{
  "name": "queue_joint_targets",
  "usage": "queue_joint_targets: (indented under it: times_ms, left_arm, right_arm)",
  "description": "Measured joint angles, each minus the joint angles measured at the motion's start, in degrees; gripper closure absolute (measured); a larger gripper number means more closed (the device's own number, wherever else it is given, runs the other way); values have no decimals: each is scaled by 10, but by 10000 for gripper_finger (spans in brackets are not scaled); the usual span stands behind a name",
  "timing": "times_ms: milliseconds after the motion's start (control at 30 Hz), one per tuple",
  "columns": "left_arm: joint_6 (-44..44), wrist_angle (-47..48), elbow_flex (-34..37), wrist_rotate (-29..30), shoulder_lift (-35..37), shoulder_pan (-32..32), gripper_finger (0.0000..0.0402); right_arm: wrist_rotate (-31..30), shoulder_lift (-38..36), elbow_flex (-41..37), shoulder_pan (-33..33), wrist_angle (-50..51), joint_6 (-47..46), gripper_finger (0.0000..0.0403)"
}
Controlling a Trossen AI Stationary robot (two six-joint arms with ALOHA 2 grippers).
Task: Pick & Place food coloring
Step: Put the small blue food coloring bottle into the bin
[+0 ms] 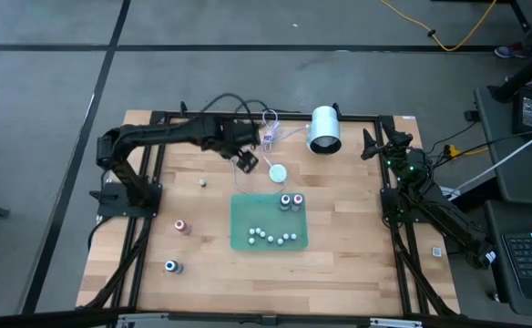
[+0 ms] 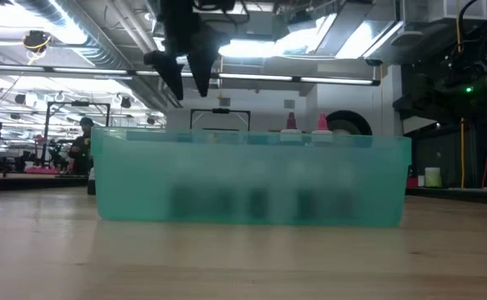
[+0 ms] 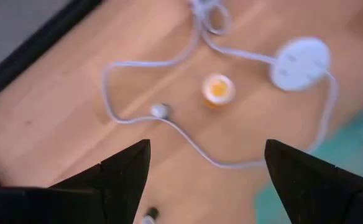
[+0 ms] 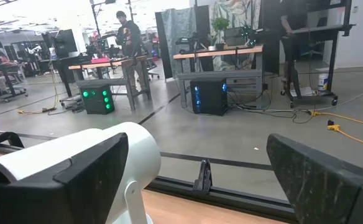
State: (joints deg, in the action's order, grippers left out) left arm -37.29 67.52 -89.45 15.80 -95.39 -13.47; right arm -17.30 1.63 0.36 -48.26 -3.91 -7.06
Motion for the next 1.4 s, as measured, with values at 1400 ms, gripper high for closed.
queue_joint_targets:
  times_ms: [1400]
  left_arm:
    - [-46, -154, 154, -36, -86, -130, 94]
  right_arm:
    - [0, 0, 0, 0, 0, 0, 19]
